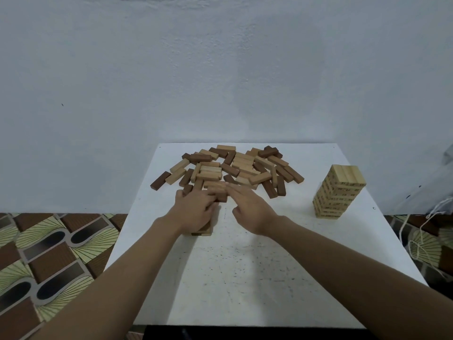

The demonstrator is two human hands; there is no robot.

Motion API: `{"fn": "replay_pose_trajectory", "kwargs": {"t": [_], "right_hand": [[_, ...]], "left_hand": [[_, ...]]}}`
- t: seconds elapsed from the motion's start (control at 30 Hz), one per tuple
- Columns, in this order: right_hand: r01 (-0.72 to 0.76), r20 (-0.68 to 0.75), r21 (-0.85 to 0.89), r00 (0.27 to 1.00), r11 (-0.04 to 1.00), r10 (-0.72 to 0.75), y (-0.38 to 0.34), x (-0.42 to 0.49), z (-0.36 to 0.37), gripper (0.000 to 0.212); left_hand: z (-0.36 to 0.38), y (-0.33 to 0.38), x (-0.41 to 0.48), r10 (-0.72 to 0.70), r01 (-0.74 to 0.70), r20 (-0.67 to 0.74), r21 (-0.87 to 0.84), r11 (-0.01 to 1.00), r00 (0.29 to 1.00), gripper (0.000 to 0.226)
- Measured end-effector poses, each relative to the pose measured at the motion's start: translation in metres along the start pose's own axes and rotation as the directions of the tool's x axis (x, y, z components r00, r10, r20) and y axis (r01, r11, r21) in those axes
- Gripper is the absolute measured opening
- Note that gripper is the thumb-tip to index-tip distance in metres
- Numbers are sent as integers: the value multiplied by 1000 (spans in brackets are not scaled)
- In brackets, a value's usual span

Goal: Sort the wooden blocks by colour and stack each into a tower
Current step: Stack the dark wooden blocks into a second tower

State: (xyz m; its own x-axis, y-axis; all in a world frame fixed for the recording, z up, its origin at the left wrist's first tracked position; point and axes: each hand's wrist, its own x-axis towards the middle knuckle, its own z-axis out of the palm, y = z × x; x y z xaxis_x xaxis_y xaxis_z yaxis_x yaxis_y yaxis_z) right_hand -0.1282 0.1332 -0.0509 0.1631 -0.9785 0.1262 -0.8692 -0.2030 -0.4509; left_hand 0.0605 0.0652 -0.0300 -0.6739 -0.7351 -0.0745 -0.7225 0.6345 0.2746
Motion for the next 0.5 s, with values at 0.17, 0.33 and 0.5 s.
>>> {"fn": "replay_pose_trajectory", "kwargs": {"t": [0.17,0.33,0.5], "right_hand": [[-55,62,-65,996,996,59,1,7,0,59],[-42,-33,-26,999,999,42,5,-8,-1,51],[-42,-122,-21,992,999,39,17,-42,-3,35]], "left_hand": [[4,6,0,16,-16,14,10,1000,1000,44],[11,22,-5,95,-95,29,-30,995,995,66],[25,55,-13,150,-148,38,-44,988,988,59]]}}
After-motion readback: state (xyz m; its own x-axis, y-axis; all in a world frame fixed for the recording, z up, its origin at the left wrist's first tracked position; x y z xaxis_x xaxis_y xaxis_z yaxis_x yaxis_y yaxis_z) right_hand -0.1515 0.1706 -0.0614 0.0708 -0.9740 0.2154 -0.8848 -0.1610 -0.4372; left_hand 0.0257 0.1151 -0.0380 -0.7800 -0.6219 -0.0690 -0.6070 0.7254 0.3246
